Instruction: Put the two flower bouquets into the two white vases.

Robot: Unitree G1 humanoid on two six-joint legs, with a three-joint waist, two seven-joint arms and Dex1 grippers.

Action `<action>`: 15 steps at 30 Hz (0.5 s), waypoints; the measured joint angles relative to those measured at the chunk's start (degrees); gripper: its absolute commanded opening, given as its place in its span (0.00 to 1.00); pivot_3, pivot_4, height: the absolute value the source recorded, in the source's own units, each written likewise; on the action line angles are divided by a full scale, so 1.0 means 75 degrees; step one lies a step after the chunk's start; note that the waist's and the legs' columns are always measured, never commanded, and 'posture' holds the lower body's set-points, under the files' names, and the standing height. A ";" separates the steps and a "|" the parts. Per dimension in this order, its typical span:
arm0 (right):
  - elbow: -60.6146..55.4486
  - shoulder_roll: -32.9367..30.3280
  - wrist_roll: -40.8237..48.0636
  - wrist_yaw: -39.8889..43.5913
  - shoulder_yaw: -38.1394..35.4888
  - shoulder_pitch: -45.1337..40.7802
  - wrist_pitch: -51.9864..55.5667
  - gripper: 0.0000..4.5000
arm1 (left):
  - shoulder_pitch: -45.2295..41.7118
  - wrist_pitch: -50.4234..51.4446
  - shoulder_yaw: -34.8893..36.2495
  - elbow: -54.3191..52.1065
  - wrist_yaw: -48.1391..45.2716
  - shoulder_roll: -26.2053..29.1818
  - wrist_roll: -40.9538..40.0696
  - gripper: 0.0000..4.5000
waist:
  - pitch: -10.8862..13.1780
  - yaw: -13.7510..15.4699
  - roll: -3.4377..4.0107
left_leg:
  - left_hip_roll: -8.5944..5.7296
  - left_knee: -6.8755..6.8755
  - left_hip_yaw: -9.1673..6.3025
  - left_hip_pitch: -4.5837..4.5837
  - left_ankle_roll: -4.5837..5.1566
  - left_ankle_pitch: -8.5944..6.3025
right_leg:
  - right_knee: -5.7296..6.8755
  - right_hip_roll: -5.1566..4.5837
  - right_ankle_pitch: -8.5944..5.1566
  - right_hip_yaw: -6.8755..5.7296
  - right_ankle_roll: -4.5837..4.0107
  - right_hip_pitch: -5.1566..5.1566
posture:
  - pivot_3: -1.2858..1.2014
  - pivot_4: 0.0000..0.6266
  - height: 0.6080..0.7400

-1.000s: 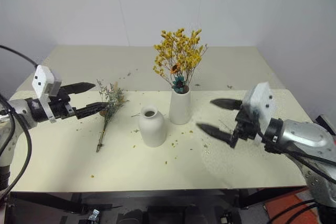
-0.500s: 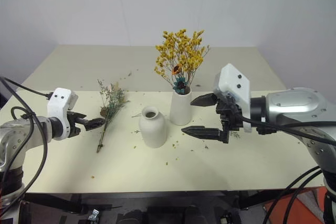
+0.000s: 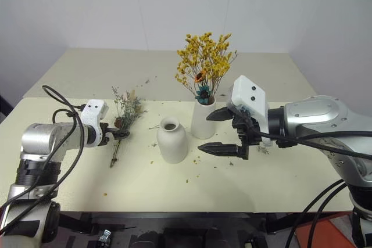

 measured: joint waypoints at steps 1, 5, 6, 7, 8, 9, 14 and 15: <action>-0.0018 0.0000 0.0005 -0.0014 -0.0021 0.0001 0.0024 1.00 | -0.0018 -0.0075 -0.0011 0.0121 -0.0076 -0.0031 -0.0002 0.96 | 0.0000 -0.0002 0.0000 | 0.0000 0.0000 0.0000 0.0000 0.0000 0.0000 | 0.0000 0.0000 0.0000 0.0001 0.0001 0.0000 | 0.52 0.24 1.00; -0.0086 -0.0051 0.0010 -0.0071 -0.0137 0.0039 0.0127 1.00 | -0.0115 -0.0249 -0.0065 0.0345 -0.0307 -0.0079 0.0009 0.73 | 0.0000 0.0009 0.0000 | 0.0000 0.0001 0.0000 0.0002 0.0000 0.0000 | 0.0003 -0.0001 -0.0001 -0.0001 0.0003 0.0000 | 0.52 0.24 1.00; -0.0109 -0.0057 0.0011 -0.0076 -0.0190 0.0056 0.0135 1.00 | -0.0172 -0.0243 -0.0086 0.0399 -0.0337 -0.0094 0.0012 0.65 | 0.0000 0.0010 0.0000 | -0.0001 0.0001 0.0000 0.0002 0.0000 0.0000 | 0.0005 -0.0001 -0.0004 -0.0001 0.0009 0.0000 | 0.52 0.24 1.00; -0.0129 -0.0059 0.0010 -0.0082 -0.0242 0.0070 0.0141 1.00 | -0.0244 -0.0234 -0.0102 0.0458 -0.0367 -0.0134 0.0011 0.59 | 0.0000 0.0016 0.0000 | -0.0001 0.0003 0.0000 0.0002 0.0000 0.0000 | 0.0006 -0.0001 -0.0012 -0.0001 0.0022 0.0000 | 0.52 0.24 1.00; -0.0140 -0.0059 0.0011 -0.0089 -0.0267 0.0069 0.0143 1.00 | -0.0296 -0.0227 -0.0137 0.0499 -0.0399 -0.0156 0.0009 0.51 | 0.0000 0.0021 0.0000 | -0.0001 0.0004 -0.0001 0.0001 0.0000 0.0000 | 0.0006 -0.0001 -0.0013 -0.0001 0.0025 0.0001 | 0.52 0.24 1.00; -0.0145 -0.0059 0.0011 -0.0095 -0.0276 0.0071 0.0143 1.00 | -0.0318 -0.0222 -0.0161 0.0504 -0.0428 -0.0169 0.0007 0.44 | 0.0000 0.0019 0.0000 | -0.0001 0.0004 0.0000 0.0002 0.0000 0.0000 | 0.0005 -0.0001 -0.0013 0.0000 0.0025 0.0001 | 0.52 0.24 1.00; -0.0138 -0.0056 -0.0028 -0.0149 -0.0282 0.0092 0.0143 1.00 | -0.0387 -0.0246 -0.0187 0.0705 -0.0443 -0.0272 0.0130 0.08 | 0.0000 0.0001 0.0000 | -0.0001 0.0004 0.0000 -0.0001 0.0000 0.0000 | 0.0003 -0.0001 -0.0010 0.0000 0.0019 0.0000 | 0.52 0.24 1.00; -0.0137 -0.0056 -0.0042 -0.0148 -0.0282 0.0092 0.0143 1.00 | -0.0390 -0.0260 -0.0193 0.0711 -0.0443 -0.0272 0.0154 0.03 | 0.0000 -0.0002 0.0000 | -0.0001 0.0003 0.0000 -0.0001 0.0000 0.0000 | 0.0003 -0.0001 -0.0010 0.0001 0.0020 0.0000 | 0.52 0.24 1.00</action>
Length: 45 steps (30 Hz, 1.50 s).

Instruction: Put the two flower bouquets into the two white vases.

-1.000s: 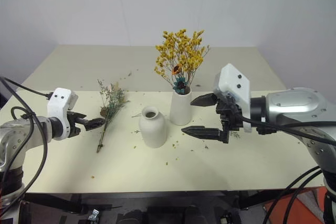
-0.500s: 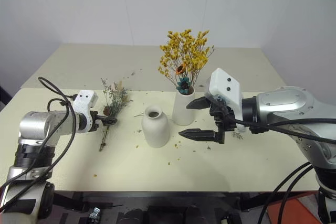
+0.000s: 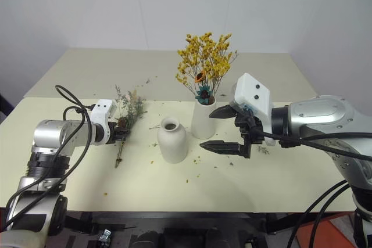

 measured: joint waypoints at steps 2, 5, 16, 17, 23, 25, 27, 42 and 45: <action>0.0003 0.0000 -0.0033 0.0018 0.0000 0.0000 0.0000 1.00 | -0.0005 -0.0116 -0.0041 0.0004 -0.0016 0.0005 0.0078 0.01 | 0.0000 0.0005 0.0000 | 0.0000 0.0000 0.0000 0.0001 0.0000 0.0000 | 0.0001 0.0000 -0.0001 0.0000 0.0001 0.0000 | 0.52 0.24 1.00; 0.0003 0.0000 -0.0081 0.0063 0.0000 0.0000 -0.0002 1.00 | -0.0005 -0.0327 -0.0043 0.0002 0.0086 0.0002 0.0205 0.01 | 0.0000 0.0015 0.0000 | 0.0000 0.0001 0.0000 0.0001 0.0000 0.0000 | 0.0001 -0.0001 -0.0001 0.0000 0.0004 0.0000 | 0.52 0.24 1.00; -0.0022 0.0001 -0.0151 0.0068 -0.0267 0.0299 -0.0026 1.00 | -0.0037 -0.2742 0.1536 -0.1151 0.0266 -0.0279 -0.0005 0.01 | 0.0000 0.0028 0.0000 | -0.0004 0.0001 0.0002 -0.0013 0.0000 0.0000 | -0.0014 -0.0009 0.0032 -0.0002 -0.0044 0.0000 | 0.52 0.24 1.00; -0.0041 0.0008 -0.0173 0.0050 -0.0287 0.0316 -0.0040 1.00 | -0.0153 -0.2880 0.1710 -0.1206 0.0195 -0.0355 -0.0164 0.01 | 0.0000 0.0029 -0.0001 | -0.0003 0.0004 0.0001 -0.0014 0.0000 0.0000 | -0.0015 -0.0008 0.0033 -0.0002 -0.0041 0.0000 | 0.52 0.24 1.00; -0.0325 0.0221 -0.0216 -0.0309 -0.0422 0.0648 -0.0054 1.00 | -0.0916 -0.3876 0.2861 -0.1201 -0.0916 -0.0968 -0.1901 0.01 | 0.0000 0.0039 -0.0001 | -0.0004 0.0009 0.0002 -0.0016 0.0000 0.0000 | -0.0029 -0.0008 0.0038 -0.0004 -0.0030 0.0007 | 0.52 0.24 1.00; -0.0423 0.0296 -0.0210 -0.0497 -0.0518 0.0757 -0.0052 1.00 | -0.1149 -0.4019 0.3097 -0.1022 -0.1455 -0.1170 -0.2602 0.01 | 0.0000 0.0036 -0.0001 | -0.0003 0.0009 0.0001 -0.0016 0.0000 0.0000 | -0.0036 -0.0006 0.0041 -0.0004 -0.0025 0.0011 | 0.52 0.24 1.00; -0.0527 0.0402 -0.0211 -0.0744 -0.0684 0.0974 -0.0051 1.00 | -0.1346 -0.4218 0.3197 -0.0724 -0.2181 -0.1341 -0.3125 0.01 | -0.0001 0.0035 -0.0002 | -0.0004 0.0009 0.0001 -0.0014 0.0000 0.0000 | -0.0045 -0.0005 0.0042 -0.0006 -0.0022 0.0019 | 0.52 0.24 1.00; -0.1322 0.0841 -0.0326 -0.2111 -0.1346 0.2391 -0.0047 1.00 | -0.1771 -0.4832 0.2602 0.1602 -0.5970 -0.2184 -0.4232 0.01 | -0.0002 0.0001 -0.0004 | -0.0004 0.0013 0.0000 -0.0021 0.0001 0.0000 | -0.0072 -0.0002 0.0047 -0.0004 -0.0003 0.0026 | 0.52 0.24 1.00; -0.1354 0.0878 -0.0231 -0.2272 -0.1404 0.2413 -0.0026 1.00 | -0.1818 -0.4982 0.2466 0.1858 -0.6426 -0.2226 -0.4193 0.01 | -0.0002 0.0004 -0.0004 | -0.0004 0.0013 -0.0001 -0.0020 0.0001 0.0001 | -0.0071 -0.0001 0.0047 -0.0004 -0.0002 0.0027 | 0.52 0.24 1.00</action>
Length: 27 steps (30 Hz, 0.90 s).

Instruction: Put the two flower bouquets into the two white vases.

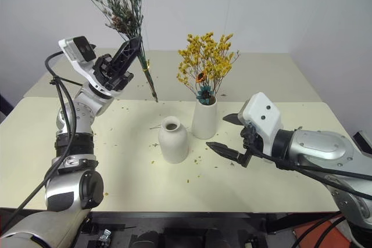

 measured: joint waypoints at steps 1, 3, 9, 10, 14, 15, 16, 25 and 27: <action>-0.0003 0.0020 0.0038 -0.0041 -0.0034 -0.0001 0.0008 1.00 | -0.0005 -0.0052 -0.0054 0.0084 -0.0146 -0.0035 0.0005 0.01 | 0.0000 0.0008 0.0000 | 0.0000 0.0001 0.0000 0.0000 0.0000 0.0000 | 0.0000 0.0000 0.0000 0.0000 0.0000 0.0001 | 0.52 0.24 1.00; -0.0014 0.0029 0.0128 -0.0116 -0.0047 -0.0001 0.0016 1.00 | -0.0025 -0.0173 -0.0106 0.0261 -0.0358 -0.0123 0.0019 0.01 | 0.0000 0.0015 0.0000 | 0.0000 0.0001 0.0000 0.0000 0.0000 0.0000 | -0.0001 0.0000 0.0000 0.0000 0.0001 0.0001 | 0.52 0.24 1.00; -0.0040 -0.0004 0.0206 -0.0257 -0.0077 0.0015 0.0076 1.00 | 0.0012 -0.0444 -0.0598 0.0405 -0.0816 -0.0252 0.0349 0.01 | 0.0000 0.0020 0.0000 | -0.0001 0.0001 -0.0001 -0.0006 0.0000 0.0000 | -0.0007 -0.0001 0.0001 0.0000 0.0001 0.0001 | 0.52 0.24 1.00; -0.0041 -0.0004 0.0220 -0.0291 -0.0083 0.0030 0.0083 1.00 | 0.0073 -0.0503 -0.0685 0.0405 -0.0887 -0.0266 0.0397 0.01 | 0.0000 0.0015 0.0000 | 0.0000 0.0001 -0.0001 -0.0006 0.0000 0.0000 | -0.0007 -0.0001 0.0001 0.0001 0.0000 0.0000 | 0.52 0.24 1.00; -0.0045 -0.0004 0.0245 -0.0365 -0.0095 0.0082 0.0141 1.00 | 0.0240 -0.0682 -0.0800 0.0571 -0.1151 -0.0303 0.0599 0.01 | 0.0000 0.0003 0.0000 | 0.0002 0.0001 -0.0003 -0.0007 0.0001 0.0000 | -0.0004 0.0003 0.0000 -0.0001 0.0002 -0.0003 | 0.52 0.24 1.00; -0.0046 -0.0004 0.0262 -0.0380 -0.0096 0.0083 0.0146 1.00 | 0.0239 -0.0721 -0.0799 0.0611 -0.1189 -0.0303 0.0610 0.01 | 0.0000 0.0005 0.0000 | 0.0001 0.0001 -0.0003 -0.0006 0.0001 0.0000 | -0.0003 0.0003 0.0000 -0.0001 0.0002 -0.0002 | 0.52 0.24 1.00; -0.0047 -0.0004 0.0282 -0.0393 -0.0096 0.0082 0.0148 1.00 | 0.0238 -0.0772 -0.0801 0.0644 -0.1235 -0.0303 0.0626 0.01 | 0.0000 0.0007 0.0000 | 0.0001 0.0001 -0.0003 -0.0006 0.0001 0.0000 | -0.0003 0.0003 0.0000 0.0000 0.0002 -0.0002 | 0.52 0.24 1.00; -0.0057 0.0000 0.0071 -0.0564 -0.0096 0.0082 0.0139 1.00 | 0.0208 -0.1358 -0.0846 0.1506 -0.1714 -0.0341 0.1025 0.01 | 0.0000 0.0019 0.0000 | 0.0001 0.0001 -0.0004 -0.0014 0.0001 0.0000 | -0.0008 0.0002 -0.0001 -0.0001 0.0005 -0.0004 | 0.52 0.24 1.00; -0.0056 0.0004 0.0044 -0.0573 -0.0095 0.0082 0.0138 1.00 | 0.0208 -0.1364 -0.0862 0.1589 -0.1807 -0.0395 0.1039 0.01 | 0.0000 0.0021 0.0000 | 0.0001 0.0001 -0.0004 -0.0015 0.0001 0.0000 | -0.0009 0.0002 -0.0001 -0.0001 0.0005 -0.0004 | 0.52 0.24 1.00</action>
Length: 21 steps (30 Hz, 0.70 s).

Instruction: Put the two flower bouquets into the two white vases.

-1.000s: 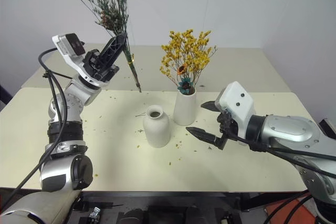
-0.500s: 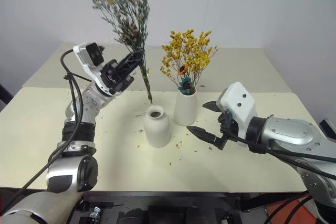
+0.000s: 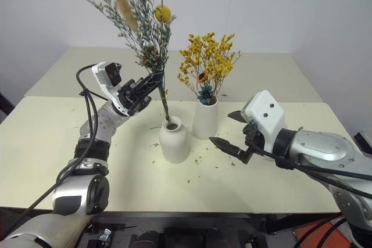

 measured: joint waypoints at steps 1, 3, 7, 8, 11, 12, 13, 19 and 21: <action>0.0001 0.0003 -0.0040 0.0000 0.0000 0.0000 -0.0002 1.00 | 0.0002 -0.0012 -0.0004 0.0026 -0.0024 -0.0043 0.0019 0.01 | 0.0000 0.0001 0.0000 | 0.0000 0.0000 0.0000 -0.0001 0.0000 0.0000 | 0.0000 0.0000 0.0000 0.0000 0.0000 0.0000 | 0.52 0.24 1.00; 0.0013 0.0015 -0.0085 -0.0002 0.0000 0.0000 -0.0008 1.00 | 0.0003 -0.0098 -0.0022 0.0059 -0.0054 -0.0115 0.0098 0.01 | 0.0000 0.0001 0.0000 | 0.0000 0.0000 0.0000 -0.0001 0.0000 0.0000 | 0.0000 0.0000 0.0000 0.0000 0.0001 0.0000 | 0.52 0.24 1.00; 0.0054 0.0047 -0.0215 0.0007 0.0000 0.0001 -0.0048 1.00 | 0.0018 -0.0324 -0.0122 0.0072 -0.0144 -0.0201 0.0270 0.01 | 0.0000 -0.0003 0.0000 | 0.0000 0.0000 -0.0001 0.0000 0.0000 0.0000 | 0.0001 0.0001 0.0001 0.0000 0.0000 0.0000 | 0.52 0.24 1.00; 0.0057 0.0057 -0.0225 0.0013 0.0000 0.0002 -0.0085 1.00 | 0.0039 -0.0359 -0.0157 0.0071 -0.0179 -0.0213 0.0313 0.01 | 0.0000 -0.0006 0.0000 | 0.0000 0.0000 -0.0001 0.0000 0.0000 0.0000 | 0.0001 0.0001 0.0001 0.0000 0.0000 0.0000 | 0.52 0.24 1.00; 0.0059 0.0063 -0.0312 0.0023 0.0003 0.0016 -0.0154 1.00 | 0.0266 -0.0696 -0.0391 0.0045 -0.0295 -0.0252 0.0582 0.01 | 0.0000 -0.0005 0.0000 | 0.0000 0.0000 0.0000 0.0001 0.0000 0.0000 | 0.0001 0.0001 0.0001 0.0001 -0.0001 0.0000 | 0.52 0.24 1.00; 0.0063 0.0065 -0.0377 0.0022 0.0010 0.0023 -0.0171 1.00 | 0.0357 -0.0807 -0.0450 0.0045 -0.0329 -0.0290 0.0660 0.01 | 0.0000 0.0000 0.0000 | 0.0000 0.0000 -0.0001 -0.0001 0.0000 0.0000 | 0.0001 0.0001 0.0001 0.0001 -0.0001 -0.0001 | 0.52 0.24 1.00; 0.0066 0.0070 -0.0428 0.0022 0.0021 0.0028 -0.0186 1.00 | 0.0416 -0.0861 -0.0488 0.0045 -0.0356 -0.0326 0.0731 0.01 | 0.0000 0.0001 0.0000 | 0.0000 0.0001 -0.0001 -0.0001 0.0000 0.0000 | 0.0001 0.0000 0.0001 0.0000 -0.0001 -0.0001 | 0.52 0.24 1.00; 0.0087 0.0173 -0.0591 0.0049 0.0038 0.0053 -0.0309 1.00 | 0.0501 -0.1168 -0.0537 0.0047 -0.0436 -0.0403 0.0807 0.01 | 0.0000 -0.0002 0.0000 | 0.0000 0.0002 -0.0001 -0.0001 0.0000 0.0000 | 0.0001 0.0001 0.0001 0.0001 0.0001 0.0000 | 0.52 0.24 1.00; 0.0090 0.0186 -0.0661 0.0082 0.0039 0.0080 -0.0340 1.00 | 0.0540 -0.1229 -0.0544 0.0055 -0.0462 -0.0409 0.0851 0.01 | 0.0000 -0.0003 0.0000 | 0.0000 0.0002 -0.0001 -0.0001 0.0000 0.0000 | 0.0001 0.0001 0.0001 0.0001 0.0001 0.0000 | 0.52 0.24 1.00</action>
